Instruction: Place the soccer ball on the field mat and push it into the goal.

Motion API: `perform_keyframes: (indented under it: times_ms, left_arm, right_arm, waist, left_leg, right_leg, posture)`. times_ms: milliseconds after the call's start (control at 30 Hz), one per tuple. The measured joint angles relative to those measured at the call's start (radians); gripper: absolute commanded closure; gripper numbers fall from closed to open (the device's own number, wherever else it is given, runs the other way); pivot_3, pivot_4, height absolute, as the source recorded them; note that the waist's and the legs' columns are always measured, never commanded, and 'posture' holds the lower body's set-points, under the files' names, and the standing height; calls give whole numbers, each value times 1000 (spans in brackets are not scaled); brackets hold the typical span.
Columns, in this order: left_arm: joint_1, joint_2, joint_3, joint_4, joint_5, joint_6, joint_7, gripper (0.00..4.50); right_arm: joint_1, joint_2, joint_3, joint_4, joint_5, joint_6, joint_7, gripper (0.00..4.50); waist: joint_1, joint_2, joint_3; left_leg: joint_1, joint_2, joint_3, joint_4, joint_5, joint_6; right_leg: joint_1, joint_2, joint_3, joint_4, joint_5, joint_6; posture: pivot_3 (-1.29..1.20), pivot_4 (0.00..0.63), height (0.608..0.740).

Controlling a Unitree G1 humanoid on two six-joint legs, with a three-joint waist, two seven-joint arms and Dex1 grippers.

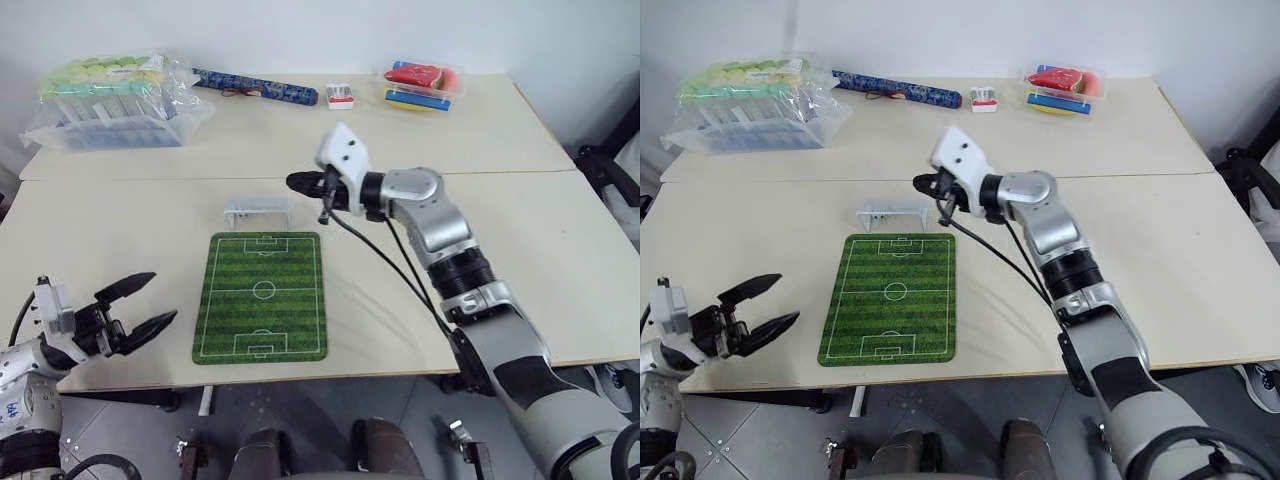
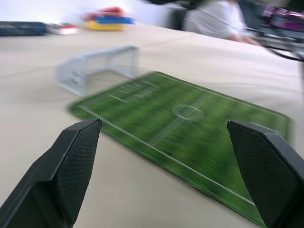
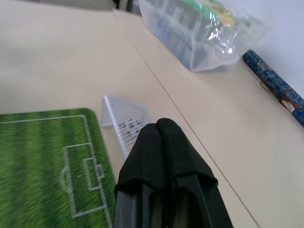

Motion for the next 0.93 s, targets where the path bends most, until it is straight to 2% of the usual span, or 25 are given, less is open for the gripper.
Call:
perform_keyframes:
  times_ms: [167, 300, 433, 633, 933]
  left_arm:
    - [-11, 29, 18, 44, 61, -34, 80, 0]
    - [-13, 46, 32, 45, 67, -31, 112, 0]
    - [4, 53, 63, 40, 64, 18, 157, 0]
    - [105, 69, 114, 23, 52, 41, 135, 0]
    - [162, 89, 164, -13, 40, 75, 124, 0]
  right_arm:
    - [108, -167, -14, -2, 33, -32, 162, 2664]
    - [153, -292, -41, 7, 63, -77, 318, 1271]
    - [222, -357, -77, 17, 109, -113, 442, 47]
    - [336, -454, -98, 15, 140, -161, 544, 47]
    - [409, -481, -142, -33, 155, -140, 527, 47]
  waist:
    - [0, 0, 1]
    - [0, 0, 2]
    - [-5, -1, 2]
    - [-5, -1, 2]
    - [10, -1, 3]
  left_leg:
    - [0, -5, 0, 0, 0, 0]
    - [0, -4, 1, 0, 0, 0]
    - [1, -1, 2, 0, 0, 0]
    - [1, 1, 4, 1, 0, 0]
    - [4, 2, 7, 2, 0, 0]
  right_leg:
    - [1, -1, 0, -2, 0, 0]
    - [1, 0, 0, -2, 0, 0]
    - [1, -1, 0, -2, 0, 0]
    - [1, -1, 0, -3, 0, 0]
    - [4, -1, 1, -8, 0, 0]
  posture:
    - [0, 150, 740]
    - [0, 150, 740]
    - [0, 150, 740]
    - [0, 150, 740]
    - [0, 150, 740]
